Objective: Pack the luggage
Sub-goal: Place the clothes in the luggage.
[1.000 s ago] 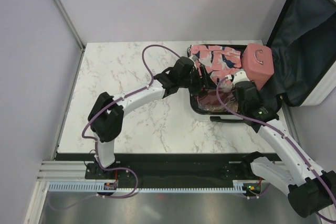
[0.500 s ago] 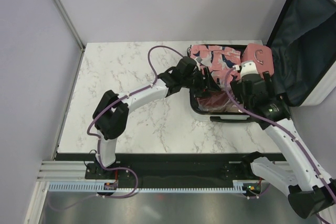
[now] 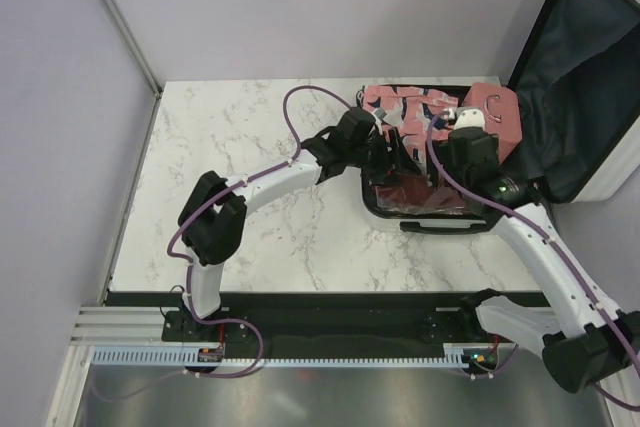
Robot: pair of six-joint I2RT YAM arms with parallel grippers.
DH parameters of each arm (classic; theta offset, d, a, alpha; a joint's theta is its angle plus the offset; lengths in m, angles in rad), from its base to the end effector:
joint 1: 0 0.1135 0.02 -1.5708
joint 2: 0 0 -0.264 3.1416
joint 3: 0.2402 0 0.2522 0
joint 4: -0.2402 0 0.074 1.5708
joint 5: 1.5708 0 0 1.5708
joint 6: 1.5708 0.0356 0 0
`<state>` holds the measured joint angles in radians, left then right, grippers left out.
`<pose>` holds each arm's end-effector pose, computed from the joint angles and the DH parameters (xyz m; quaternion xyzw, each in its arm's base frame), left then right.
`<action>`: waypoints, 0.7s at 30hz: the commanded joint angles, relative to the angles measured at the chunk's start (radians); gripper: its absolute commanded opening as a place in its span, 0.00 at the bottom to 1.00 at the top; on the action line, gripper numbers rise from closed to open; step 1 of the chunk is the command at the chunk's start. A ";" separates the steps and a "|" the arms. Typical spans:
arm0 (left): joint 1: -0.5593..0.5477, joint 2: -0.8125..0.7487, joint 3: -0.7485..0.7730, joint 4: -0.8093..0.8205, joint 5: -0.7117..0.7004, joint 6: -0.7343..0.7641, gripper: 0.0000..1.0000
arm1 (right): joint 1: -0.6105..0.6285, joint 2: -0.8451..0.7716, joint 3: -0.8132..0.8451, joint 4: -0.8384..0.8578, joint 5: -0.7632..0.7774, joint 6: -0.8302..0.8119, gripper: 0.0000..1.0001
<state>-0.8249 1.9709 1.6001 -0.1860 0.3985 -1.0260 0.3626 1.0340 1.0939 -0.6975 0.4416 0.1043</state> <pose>0.3044 -0.3499 0.2674 0.0096 0.8622 -0.4843 0.1480 0.2029 0.0607 0.3517 -0.0145 0.8769 -0.0888 0.4723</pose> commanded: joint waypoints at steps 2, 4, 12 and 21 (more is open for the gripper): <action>0.003 -0.046 0.040 0.005 -0.006 0.081 0.70 | -0.008 0.037 -0.051 -0.043 -0.021 0.141 0.98; 0.003 -0.067 0.032 0.003 -0.023 0.095 0.70 | -0.027 0.043 -0.065 -0.053 -0.030 0.169 0.98; 0.000 -0.141 0.006 -0.027 -0.043 0.060 0.70 | -0.129 0.055 -0.060 -0.145 -0.184 0.206 0.98; -0.019 -0.144 -0.064 -0.061 -0.006 -0.029 0.70 | -0.146 0.070 -0.043 -0.277 -0.297 0.255 0.98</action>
<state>-0.8398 1.8366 1.5780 -0.2127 0.3710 -1.0023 0.2184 1.0969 1.0275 -0.9119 0.2070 0.3187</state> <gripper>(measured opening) 0.698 0.982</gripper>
